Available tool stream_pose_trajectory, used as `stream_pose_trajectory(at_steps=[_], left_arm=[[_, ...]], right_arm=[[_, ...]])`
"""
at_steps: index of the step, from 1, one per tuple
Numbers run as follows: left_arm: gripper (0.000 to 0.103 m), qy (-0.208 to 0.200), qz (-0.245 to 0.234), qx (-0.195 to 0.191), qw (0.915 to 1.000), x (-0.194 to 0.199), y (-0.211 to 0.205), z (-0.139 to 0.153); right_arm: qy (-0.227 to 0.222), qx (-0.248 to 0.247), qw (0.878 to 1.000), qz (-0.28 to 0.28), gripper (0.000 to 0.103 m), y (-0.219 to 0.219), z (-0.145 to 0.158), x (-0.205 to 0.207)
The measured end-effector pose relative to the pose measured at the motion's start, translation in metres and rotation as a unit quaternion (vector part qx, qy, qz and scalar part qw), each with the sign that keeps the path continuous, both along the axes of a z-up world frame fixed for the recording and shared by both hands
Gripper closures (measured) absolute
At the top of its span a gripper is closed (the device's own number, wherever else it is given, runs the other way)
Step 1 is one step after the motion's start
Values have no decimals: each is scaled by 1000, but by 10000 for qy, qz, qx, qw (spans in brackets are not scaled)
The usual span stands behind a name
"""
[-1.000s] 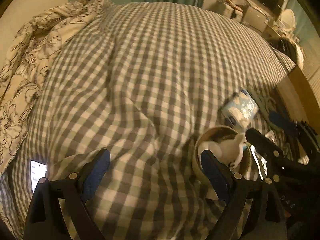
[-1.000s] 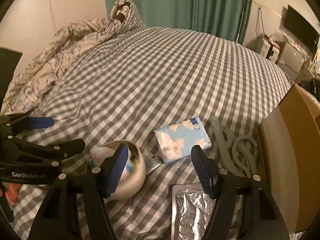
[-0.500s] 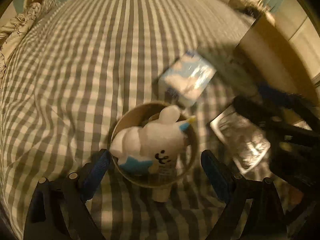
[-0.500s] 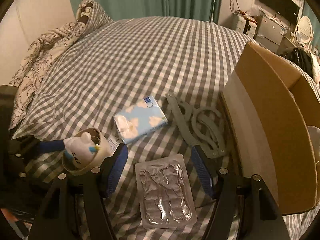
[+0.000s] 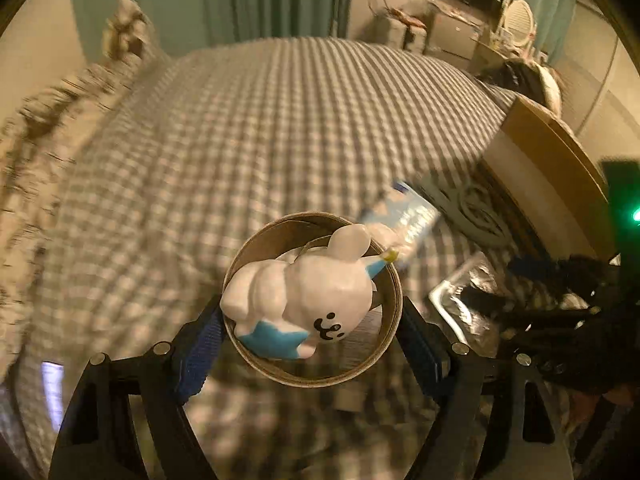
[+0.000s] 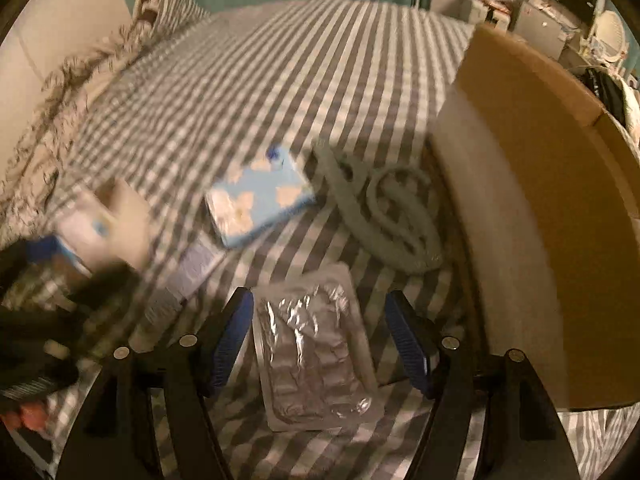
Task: Organize objects
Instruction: 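Grasp and lift the foil blister tray with the right tool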
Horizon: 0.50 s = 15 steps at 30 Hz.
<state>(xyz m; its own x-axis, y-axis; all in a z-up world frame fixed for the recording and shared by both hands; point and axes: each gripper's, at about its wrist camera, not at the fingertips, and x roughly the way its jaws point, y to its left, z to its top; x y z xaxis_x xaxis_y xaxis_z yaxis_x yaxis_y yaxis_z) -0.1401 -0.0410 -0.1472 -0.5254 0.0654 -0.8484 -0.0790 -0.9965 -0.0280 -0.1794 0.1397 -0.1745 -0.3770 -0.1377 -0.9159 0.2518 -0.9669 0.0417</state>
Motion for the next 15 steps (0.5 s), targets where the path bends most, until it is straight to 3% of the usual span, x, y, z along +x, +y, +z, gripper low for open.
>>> stream_pose_trajectory(at_steps=[4, 7, 9, 10, 15], left_arm=[[19, 72, 182, -27, 9998, 8, -11, 7], [19, 31, 269, -67, 9996, 11, -20, 9], [19, 71, 284, -70, 9995, 19, -21, 13], [19, 138, 274, -72, 9995, 25, -21, 18], [19, 594, 120, -78, 9981, 49, -13, 51]], right_arm=[[-495, 464, 9967, 452, 26, -23, -28, 0], [-544, 944, 9922, 609, 24, -36, -40, 3], [-480, 1053, 9914, 606, 28, -37, -40, 6], [-392, 1045, 9922, 548, 34, -35, -36, 9], [337, 715, 9963, 336, 35, -26, 9, 34]])
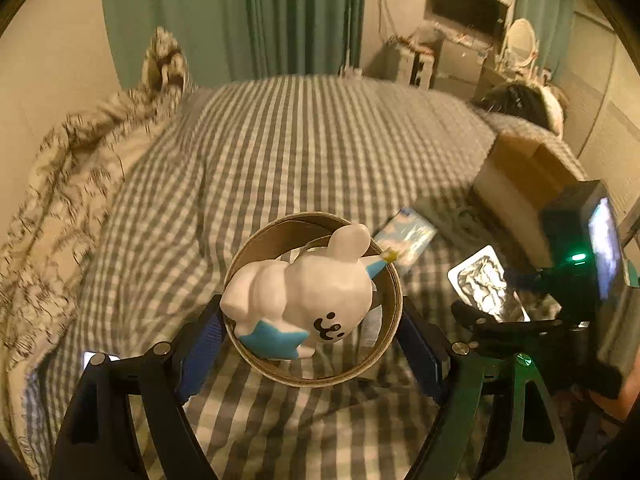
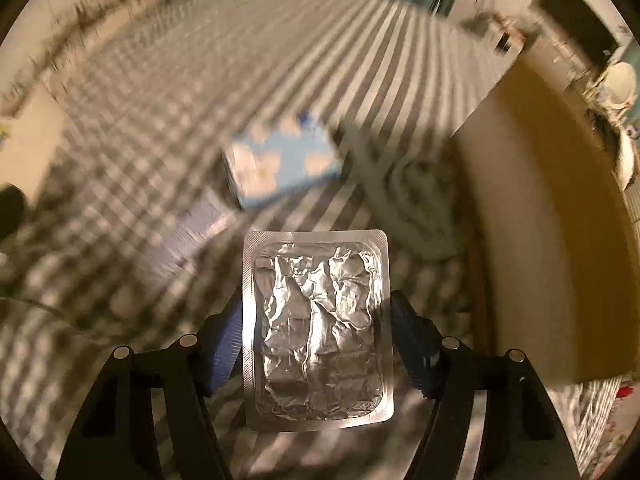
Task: Organize objects
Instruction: 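Grasp and lift the foil blister tray with the right tool, then carry the cup and foil tray over the box and open both tools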
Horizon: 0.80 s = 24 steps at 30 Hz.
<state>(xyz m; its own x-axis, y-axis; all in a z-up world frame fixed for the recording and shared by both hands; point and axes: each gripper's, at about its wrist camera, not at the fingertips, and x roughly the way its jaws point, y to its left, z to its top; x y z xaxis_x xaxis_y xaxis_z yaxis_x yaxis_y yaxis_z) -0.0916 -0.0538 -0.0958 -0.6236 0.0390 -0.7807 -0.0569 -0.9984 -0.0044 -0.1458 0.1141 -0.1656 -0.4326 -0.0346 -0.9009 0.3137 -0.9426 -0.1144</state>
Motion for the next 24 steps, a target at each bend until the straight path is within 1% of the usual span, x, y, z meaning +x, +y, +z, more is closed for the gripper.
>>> stream_pose_trajectory(at_steps=[2, 5, 8, 11, 12, 14, 16, 19, 22, 24], left_arm=[[19, 241, -101, -44, 9996, 6, 7, 19], [19, 617, -331, -96, 9975, 11, 27, 51], [19, 938, -734, 53, 9929, 10, 59, 86], [19, 1111, -1122, 146, 9873, 2, 96, 107], [19, 1153, -1251, 159, 9853, -2, 110, 112], [19, 1187, -1516, 214, 9811, -15, 139, 118], [19, 1160, -1758, 294, 9771, -29, 167, 119], [19, 1032, -2080, 364, 9720, -53, 209, 112], [19, 822, -2304, 352, 9690, -80, 244, 92], [19, 706, -2346, 347, 9689, -93, 258, 80]], right_arm=[[365, -316, 9988, -14, 35, 9, 31, 17], [929, -618, 9937, -71, 35, 30, 81, 36], [1528, -833, 9844, -261, 35, 63, 136, 46], [1971, -977, 9743, -477, 35, 98, 181, 50], [2088, -970, 9716, -551, 35, 105, 193, 53], [2286, -952, 9660, -742, 35, 135, 210, 49], [2363, -964, 9626, -910, 35, 161, 218, 42], [2335, -914, 9605, -1204, 35, 193, 215, 24], [2171, -912, 9617, -1405, 35, 221, 196, 4], [2041, -971, 9624, -1505, 35, 233, 178, -12]])
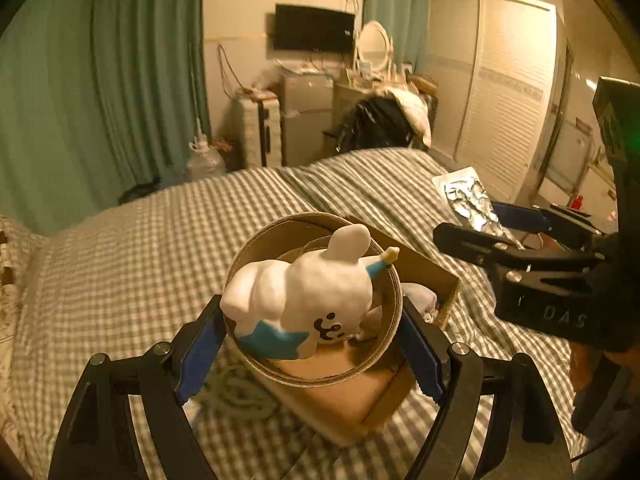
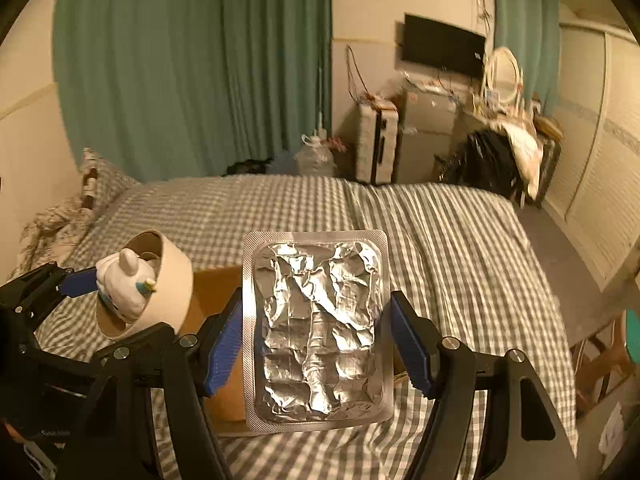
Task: Organize objects
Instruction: 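Carry the cup and foil tray over the box and open both tools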
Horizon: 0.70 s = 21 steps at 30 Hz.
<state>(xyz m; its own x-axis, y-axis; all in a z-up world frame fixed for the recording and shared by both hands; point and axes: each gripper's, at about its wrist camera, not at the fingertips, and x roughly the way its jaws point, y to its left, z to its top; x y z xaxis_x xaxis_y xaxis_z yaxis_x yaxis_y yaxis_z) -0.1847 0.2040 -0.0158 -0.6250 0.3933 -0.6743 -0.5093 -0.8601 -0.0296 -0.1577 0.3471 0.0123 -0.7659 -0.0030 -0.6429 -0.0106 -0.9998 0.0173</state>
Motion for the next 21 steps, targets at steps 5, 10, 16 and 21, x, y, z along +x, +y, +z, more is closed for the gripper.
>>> stream_pose_trajectory(at_steps=[5, 10, 16, 21], left_arm=[[17, -335, 43, -72, 9994, -24, 15, -31], [9, -274, 198, -160, 9993, -29, 15, -33], [9, -89, 456, 17, 9989, -13, -22, -2], [8, 173, 834, 105, 9963, 11, -71, 28]], right_arm=[[-169, -335, 9993, -31, 34, 25, -26, -23], [-165, -311, 9993, -79, 22, 29, -39, -22], [-102, -200, 9996, -162, 22, 22, -21, -7], [109, 9, 9999, -6, 22, -14, 14, 19]])
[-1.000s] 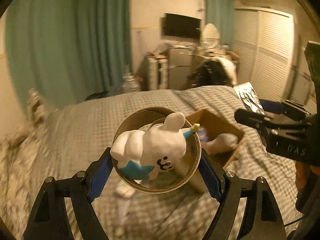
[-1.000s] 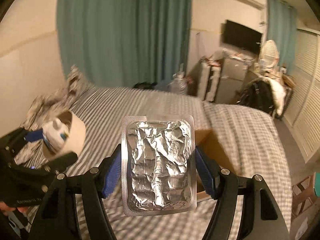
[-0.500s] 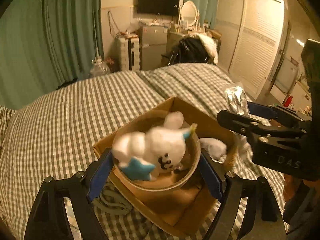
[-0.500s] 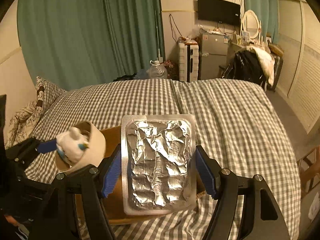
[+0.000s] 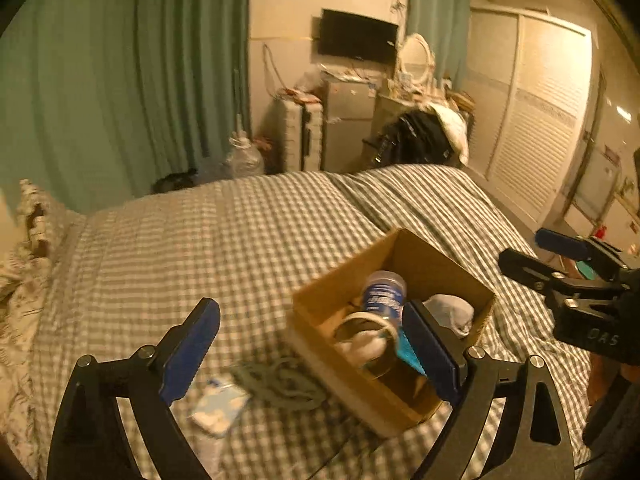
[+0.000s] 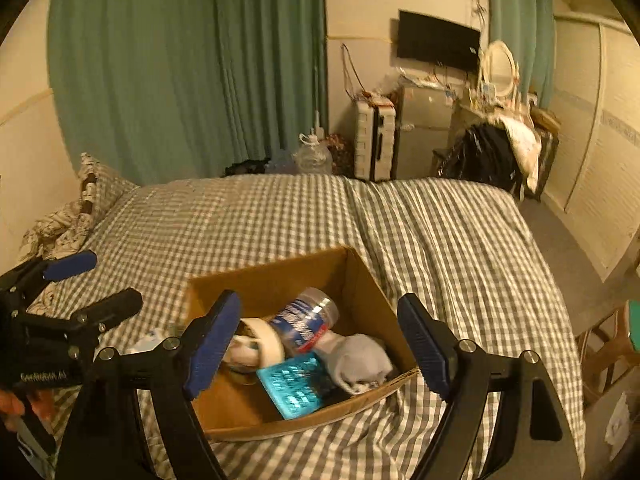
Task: Organize objects
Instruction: 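Carry the cup and foil tray over the box and open both tools, then reach the left tool to the white tube and grasp it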
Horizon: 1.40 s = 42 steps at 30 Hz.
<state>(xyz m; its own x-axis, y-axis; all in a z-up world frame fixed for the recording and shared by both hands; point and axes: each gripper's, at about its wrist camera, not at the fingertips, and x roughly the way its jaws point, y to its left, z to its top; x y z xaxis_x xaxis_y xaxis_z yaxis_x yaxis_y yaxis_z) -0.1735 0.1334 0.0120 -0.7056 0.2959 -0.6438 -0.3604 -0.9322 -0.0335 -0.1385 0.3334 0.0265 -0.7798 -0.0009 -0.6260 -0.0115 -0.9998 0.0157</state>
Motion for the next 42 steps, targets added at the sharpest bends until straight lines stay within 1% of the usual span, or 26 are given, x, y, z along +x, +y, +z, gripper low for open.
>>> stream_pose_trajectory(at_steps=[2, 4, 5, 7, 10, 13, 15, 20, 23, 25, 27, 29, 32, 34, 36, 39, 41, 42], left_arm=[[6, 117, 150, 22, 9998, 10, -21, 9], [0, 187, 326, 52, 9993, 21, -45, 15], [0, 236, 445, 92, 9987, 28, -58, 17], [0, 250, 613, 182, 9976, 39, -82, 15], [0, 207, 925, 261, 9951, 50, -113, 5], [0, 153, 1258, 197, 9917, 59, -139, -13], [0, 66, 1462, 86, 9892, 61, -153, -28], [0, -286, 1759, -172, 9838, 56, -164, -78], [0, -584, 1718, -331, 9828, 49, -158, -113], [0, -825, 1640, -534, 9815, 44, -149, -134], [0, -1032, 1496, -780, 9802, 40, -139, -154], [0, -1230, 1412, -959, 9776, 36, -132, -168], [0, -1483, 1356, -1061, 9738, 30, -128, -183], [0, -1655, 1281, -1107, 9716, 26, -126, -192], [3, -1834, 1227, -1150, 9685, 22, -125, -201], [10, -2108, 1076, -1157, 9647, 16, -122, -215], [19, -2276, 934, -1179, 9621, 13, -118, -222], [21, -2395, 819, -1197, 9600, 12, -115, -228]], right_arm=[[108, 60, 9998, 125, 22, -19, 15, 10], [171, 91, 9995, 261, 20, -36, 25, 20], [193, 117, 9991, 365, 18, -49, 28, 26], [194, 162, 9982, 539, 18, -70, 29, 34], [131, 205, 9968, 760, 17, -100, 22, 39], [17, 234, 9953, 938, 17, -131, 3, 41], [-94, 300, 9941, 1040, 17, -149, -14, 37], [-454, 336, 9926, 1076, 18, -174, -72, 17], [-745, 329, 9913, 1029, 18, -177, -111, 9], [-1035, 372, 9887, 1018, 18, -178, -133, 0], [-1186, 358, 9870, 1026, 18, -177, -142, -6], [-1193, 316, 9871, 1021, 18, -173, -144, -6], [-1142, 309, 9880, 992, 17, -173, -146, -6], [-1138, 409, 9880, 961, 17, -175, -146, -6], [-1136, 550, 9875, 944, 18, -179, -148, -6], [-1154, 688, 9859, 993, 18, -185, -151, -7], [-1163, 757, 9852, 1004, 18, -187, -153, -8], [-1166, 786, 9850, 1000, 18, -187, -154, -8]])
